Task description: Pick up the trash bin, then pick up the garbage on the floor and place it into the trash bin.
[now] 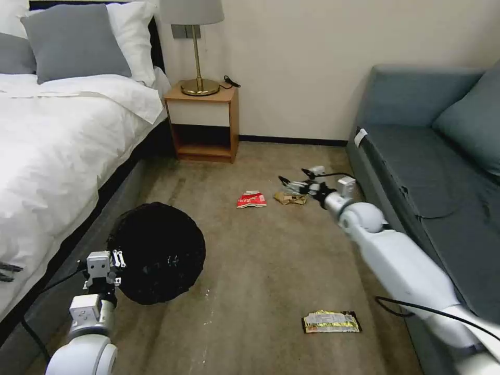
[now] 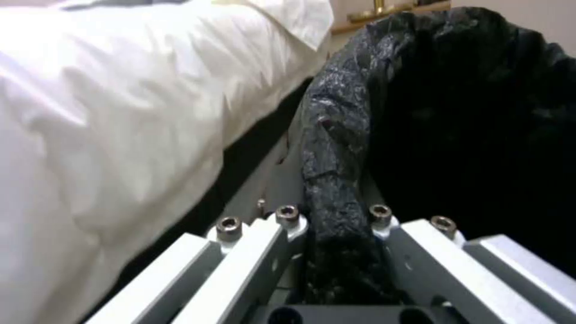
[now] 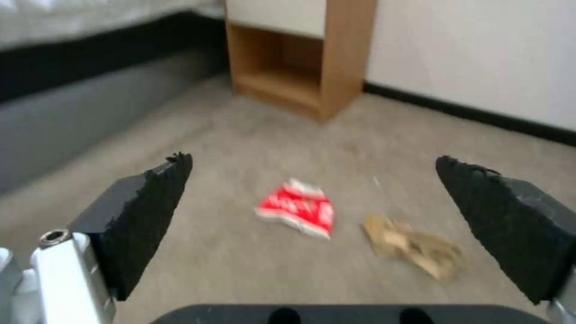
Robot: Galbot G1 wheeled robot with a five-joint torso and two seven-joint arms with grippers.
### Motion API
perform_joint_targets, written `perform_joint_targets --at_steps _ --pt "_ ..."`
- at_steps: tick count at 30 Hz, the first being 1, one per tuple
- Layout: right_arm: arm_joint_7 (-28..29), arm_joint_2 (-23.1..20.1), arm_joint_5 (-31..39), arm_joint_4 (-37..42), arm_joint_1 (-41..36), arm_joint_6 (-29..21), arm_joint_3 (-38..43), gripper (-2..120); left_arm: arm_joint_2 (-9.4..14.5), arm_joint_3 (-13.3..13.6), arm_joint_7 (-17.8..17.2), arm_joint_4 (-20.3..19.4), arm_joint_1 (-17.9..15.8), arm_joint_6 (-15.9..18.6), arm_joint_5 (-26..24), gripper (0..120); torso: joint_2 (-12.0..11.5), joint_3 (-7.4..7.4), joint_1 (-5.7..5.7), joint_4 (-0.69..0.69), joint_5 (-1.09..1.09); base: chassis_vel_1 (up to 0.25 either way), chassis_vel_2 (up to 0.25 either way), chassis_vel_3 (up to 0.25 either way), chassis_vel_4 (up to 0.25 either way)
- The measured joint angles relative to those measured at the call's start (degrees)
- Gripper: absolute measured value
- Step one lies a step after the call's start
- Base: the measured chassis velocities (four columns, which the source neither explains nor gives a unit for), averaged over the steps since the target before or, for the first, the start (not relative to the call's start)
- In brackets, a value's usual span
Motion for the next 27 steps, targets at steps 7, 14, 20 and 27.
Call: perform_joint_targets --at_steps 7,14,20,27 --pt "1.16 -8.52 0.69 8.91 -11.86 -1.02 3.86 100 1.7 0.88 -0.73 1.07 -2.31 -0.11 0.37 4 0.0 0.0 0.0 0.0 -0.04 0.0 0.0 0.0 0.0" --pt "1.3 -13.93 -1.21 14.71 -23.98 -0.95 7.6 100 2.39 2.21 -1.28 1.8 -3.82 0.97 1.3 4 0.01 -0.01 0.0 -0.01 -0.03 0.0 0.0 0.0 0.0" --pt "0.25 -13.46 -5.08 14.01 -31.19 1.02 10.13 100 3.3 2.67 -1.36 2.63 -4.1 0.93 1.84 4 0.01 0.0 0.0 0.0 -0.03 0.0 0.0 0.0 0.0" --pt "-1.59 -11.73 -8.63 10.44 -36.14 2.45 9.51 100 3.78 2.1 -1.76 4.1 -3.21 -0.66 0.76 4 0.01 -0.01 0.0 0.01 -0.05 0.0 0.0 0.0 0.0"
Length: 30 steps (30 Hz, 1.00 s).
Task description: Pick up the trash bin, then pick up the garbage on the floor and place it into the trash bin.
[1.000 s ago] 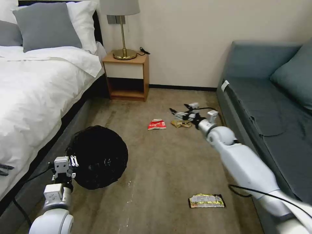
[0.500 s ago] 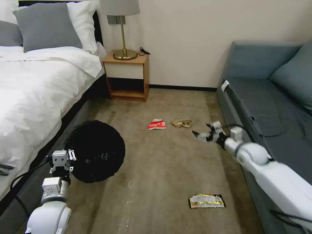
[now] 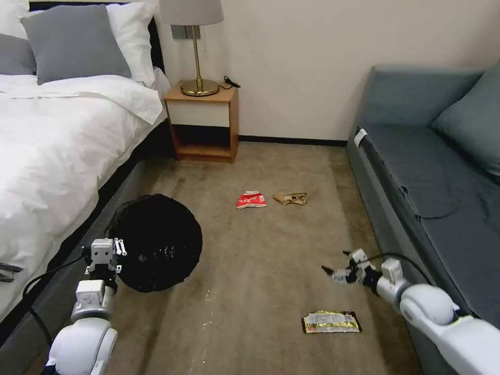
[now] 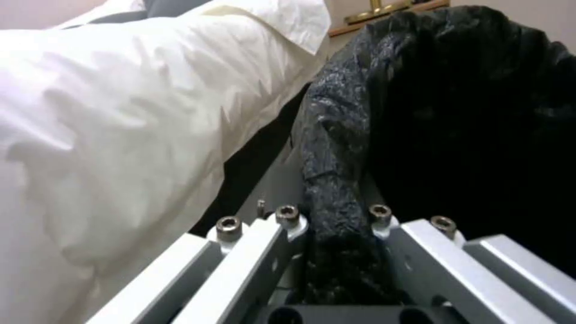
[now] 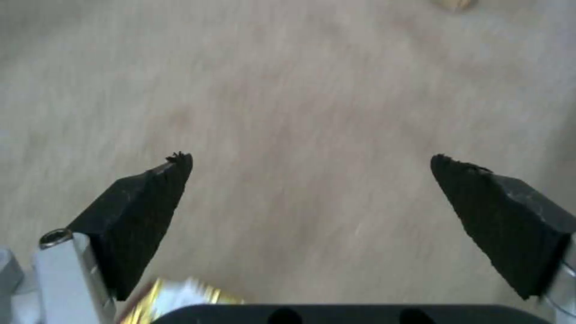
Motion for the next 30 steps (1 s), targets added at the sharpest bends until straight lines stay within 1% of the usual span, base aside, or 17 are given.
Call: perform_joint_targets --at_steps 3,9,14,17,25,30 --pt "-0.16 0.79 -0.86 -1.45 -0.52 0.55 -1.06 100 -0.16 -0.17 -0.34 0.3 0.16 -0.48 -0.32 4 0.0 0.0 0.0 0.0 0.02 0.0 0.0 0.0 0.0" --pt "-0.88 5.17 -3.88 -7.53 -0.01 2.33 -5.76 100 -0.93 -0.38 -0.55 0.3 0.8 -0.79 -0.75 4 0.0 0.0 0.0 0.01 0.0 0.0 0.0 0.0 0.0" --pt "-1.06 7.08 -5.16 -9.52 -0.34 3.13 -7.03 100 -0.91 -0.81 -0.54 0.25 1.31 -1.34 -1.03 4 0.0 0.0 0.0 0.0 0.01 0.0 0.0 0.0 0.0" --pt "-1.11 8.71 -6.24 -11.74 0.03 3.91 -7.36 100 -0.79 -1.23 -0.5 0.42 2.06 -2.44 -1.23 4 0.0 0.0 0.0 0.01 0.01 0.0 0.0 0.0 0.0" --pt "-2.48 9.88 -8.25 -16.48 1.04 5.66 -7.39 100 -0.58 -1.5 -0.45 0.5 3.11 -3.11 -1.46 4 -0.01 0.0 0.0 0.01 0.01 0.0 0.0 0.0 0.0" --pt "-3.36 10.67 -10.54 -19.93 1.03 7.93 -6.54 100 -0.75 -1.52 -0.37 0.3 3.3 -3.12 -1.38 4 -0.01 0.0 0.0 0.0 0.02 0.0 0.0 0.0 0.0"
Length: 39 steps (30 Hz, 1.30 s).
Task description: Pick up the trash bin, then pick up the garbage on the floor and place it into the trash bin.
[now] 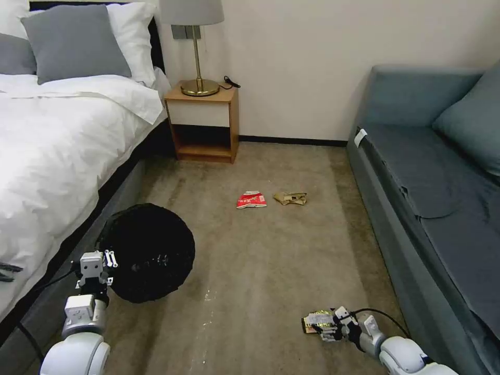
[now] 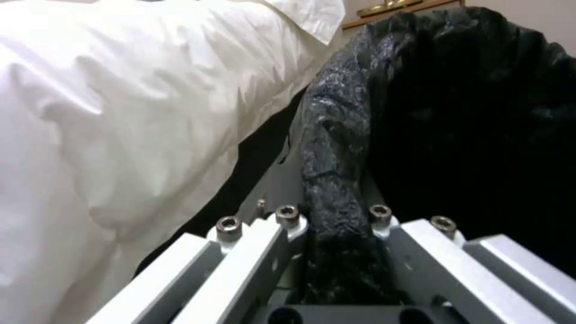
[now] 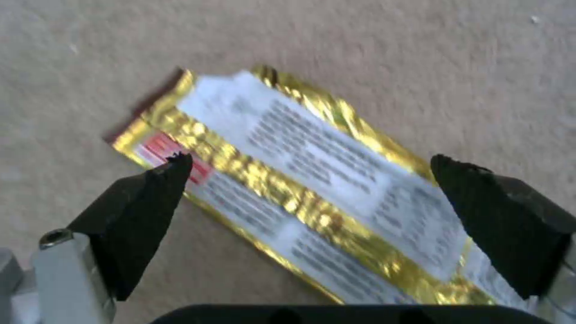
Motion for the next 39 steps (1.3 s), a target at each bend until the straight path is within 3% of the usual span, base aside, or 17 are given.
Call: perform_joint_targets --at_steps 17,20,34,39 --pt "-2.14 1.37 -2.41 -5.02 0.91 2.47 2.08 100 -1.1 0.41 0.12 0.3 1.14 -1.46 0.53 4 0.0 0.0 0.0 0.0 0.0 0.0 0.0 0.0 0.0" --pt "-3.03 1.42 -2.43 -5.39 1.14 2.47 2.31 95 -1.05 0.4 0.14 0.45 1.02 -1.5 0.5 4 0.0 0.0 0.0 0.0 0.0 0.0 0.0 0.0 0.0" --pt "-5.44 1.04 -1.36 -5.2 1.8 2.39 3.22 40 -0.71 1.18 0.42 2.5 -1.15 -1.53 0.41 4 0.0 0.0 0.0 0.0 0.0 0.0 0.0 0.0 0.0" --pt "-5.92 1.17 -1.35 -5.74 1.98 2.49 3.3 26 -0.41 1.24 0.54 2.78 -1.58 -1.53 0.33 4 0.0 0.0 0.0 0.0 0.0 0.0 0.0 0.0 0.0"
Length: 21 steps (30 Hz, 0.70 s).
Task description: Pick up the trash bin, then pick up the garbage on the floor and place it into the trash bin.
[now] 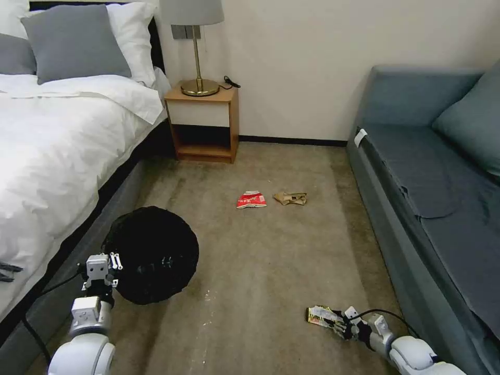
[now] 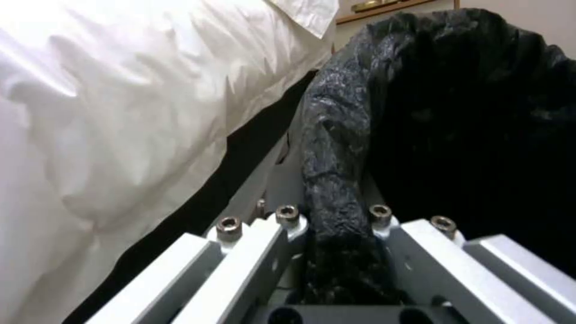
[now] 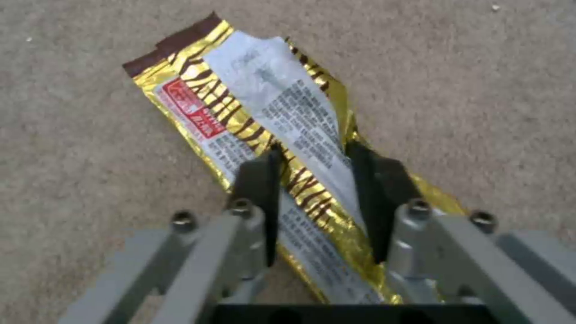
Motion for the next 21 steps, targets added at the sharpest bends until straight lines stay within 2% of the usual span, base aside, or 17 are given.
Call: perform_joint_targets --at_steps 2,3,6,21 --pt "-0.23 0.17 -0.13 -0.45 0.2 0.19 0.01 14 0.25 -0.02 0.08 0.21 -0.34 0.0 -0.09 4 0.0 0.0 0.0 0.0 0.0 0.0 0.0 0.0 0.0" --pt "-0.23 0.17 -0.13 -0.45 0.2 0.19 0.01 14 0.25 -0.02 0.08 0.21 -0.34 0.0 -0.09 4 0.0 0.0 0.0 0.0 0.0 0.0 0.0 0.0 0.0" --pt "-0.29 0.28 -0.21 -0.54 0.24 0.27 0.01 1 0.43 -0.05 0.12 0.49 -0.58 0.0 -0.26 4 0.0 0.0 0.0 0.0 0.01 0.0 0.0 0.0 0.0" --pt "-0.47 0.38 -1.59 -0.61 -0.19 1.47 0.48 0 0.61 -0.09 0.16 1.06 -0.21 -0.68 -0.71 4 0.0 0.0 0.0 0.0 0.0 0.0 0.0 0.0 0.0"
